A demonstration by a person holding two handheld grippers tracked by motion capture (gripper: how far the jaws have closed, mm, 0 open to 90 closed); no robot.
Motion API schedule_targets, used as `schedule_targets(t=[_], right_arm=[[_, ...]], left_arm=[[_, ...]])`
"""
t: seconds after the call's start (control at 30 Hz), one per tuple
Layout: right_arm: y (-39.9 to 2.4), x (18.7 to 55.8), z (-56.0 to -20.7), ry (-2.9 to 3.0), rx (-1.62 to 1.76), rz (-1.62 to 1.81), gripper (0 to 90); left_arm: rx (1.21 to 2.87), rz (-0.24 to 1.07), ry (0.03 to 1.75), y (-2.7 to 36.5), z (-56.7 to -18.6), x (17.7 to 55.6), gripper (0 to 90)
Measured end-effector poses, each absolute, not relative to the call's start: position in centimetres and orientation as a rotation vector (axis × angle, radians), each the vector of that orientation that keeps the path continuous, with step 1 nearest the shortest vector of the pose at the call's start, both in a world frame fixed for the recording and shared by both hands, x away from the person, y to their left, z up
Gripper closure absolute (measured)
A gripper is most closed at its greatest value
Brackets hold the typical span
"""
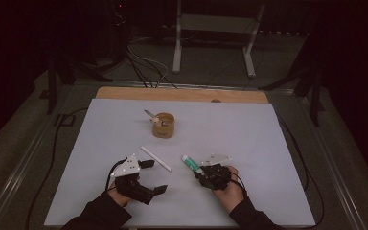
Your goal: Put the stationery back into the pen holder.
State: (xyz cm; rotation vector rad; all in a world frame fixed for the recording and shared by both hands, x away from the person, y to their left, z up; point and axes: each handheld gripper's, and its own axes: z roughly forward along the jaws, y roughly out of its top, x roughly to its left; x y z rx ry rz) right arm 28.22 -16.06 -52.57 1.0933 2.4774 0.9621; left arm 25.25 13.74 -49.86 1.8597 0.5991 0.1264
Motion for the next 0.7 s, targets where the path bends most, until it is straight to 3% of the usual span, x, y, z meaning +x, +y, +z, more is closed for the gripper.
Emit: schedule_targets(t=[0.7], right_arm=[[-17.0,27.5,-50.0,2.518,1.058,1.066,65.2]], left_arm=[[1.915,0.180,0.522,13.3,-48.6,26.2,0.4]])
